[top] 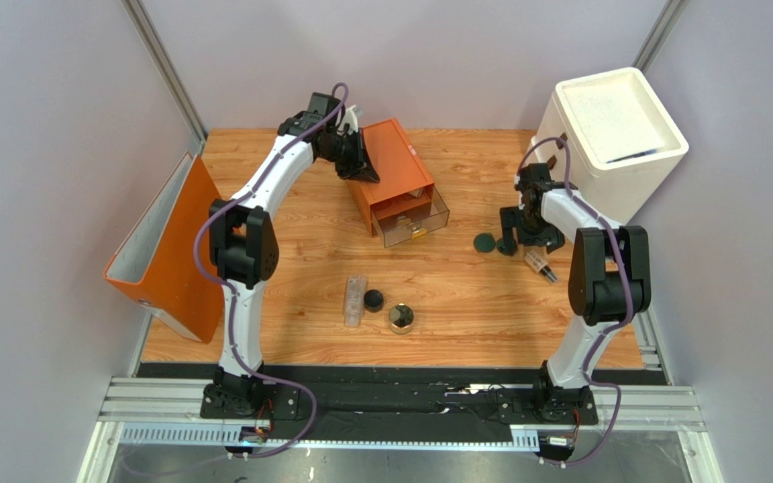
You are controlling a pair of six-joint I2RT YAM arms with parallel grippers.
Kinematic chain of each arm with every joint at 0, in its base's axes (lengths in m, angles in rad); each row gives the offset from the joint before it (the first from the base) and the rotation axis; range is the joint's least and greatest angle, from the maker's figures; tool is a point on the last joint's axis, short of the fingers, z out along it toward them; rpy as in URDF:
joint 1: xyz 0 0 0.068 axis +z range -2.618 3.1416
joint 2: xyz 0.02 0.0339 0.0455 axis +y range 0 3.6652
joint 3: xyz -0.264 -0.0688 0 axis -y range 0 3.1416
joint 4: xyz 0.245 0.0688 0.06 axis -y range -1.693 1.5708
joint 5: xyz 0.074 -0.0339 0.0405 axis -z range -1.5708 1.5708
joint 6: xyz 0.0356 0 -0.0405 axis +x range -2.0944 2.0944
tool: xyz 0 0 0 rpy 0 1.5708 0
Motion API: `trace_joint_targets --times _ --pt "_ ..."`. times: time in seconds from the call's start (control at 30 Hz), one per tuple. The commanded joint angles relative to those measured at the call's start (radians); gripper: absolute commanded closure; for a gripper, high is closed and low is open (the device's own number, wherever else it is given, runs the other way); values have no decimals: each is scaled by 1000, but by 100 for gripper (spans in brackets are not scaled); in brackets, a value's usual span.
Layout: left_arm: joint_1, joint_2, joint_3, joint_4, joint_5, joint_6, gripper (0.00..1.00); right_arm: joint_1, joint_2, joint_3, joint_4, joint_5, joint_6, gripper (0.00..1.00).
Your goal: Organize the makeup
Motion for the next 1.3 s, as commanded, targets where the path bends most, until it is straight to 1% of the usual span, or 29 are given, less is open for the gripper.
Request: trace_joint_targets --times 0.0,0.2,0.33,0.5,0.6,0.63,0.8,0.97,1.0,1.13,1.27 --pt "-5 67 -44 -114 -86 49 100 25 -106 36 20 -2 22 12" --pt "-5 63 -45 -116 -81 56 100 25 -102 35 -38 -11 10 12" --pt "-5 60 -55 -120 -87 58 100 27 -106 -14 -73 -48 -11 12" --pt "-5 63 -68 -117 -76 58 100 25 -80 -48 -78 -84 -41 13" --pt "-5 67 -78 -116 -72 56 100 27 -47 -44 -81 -129 -39 14" --pt "-5 66 -78 -114 -70 55 100 28 -27 -33 -95 -146 -38 16" --pt "-5 64 -76 -116 -73 58 100 54 -5 -24 -125 -157 -39 21" --pt "-5 64 -70 -122 -78 64 100 72 -22 -42 -132 -157 -18 22" --pt "-5 64 -68 -119 -78 64 100 74 -23 -48 -129 -191 -15 22" --pt "-5 71 -64 -117 -72 61 100 86 -33 -59 -100 -181 10 23" --pt "-5 72 -62 -120 -67 61 100 97 -68 -35 -93 -181 22 22"
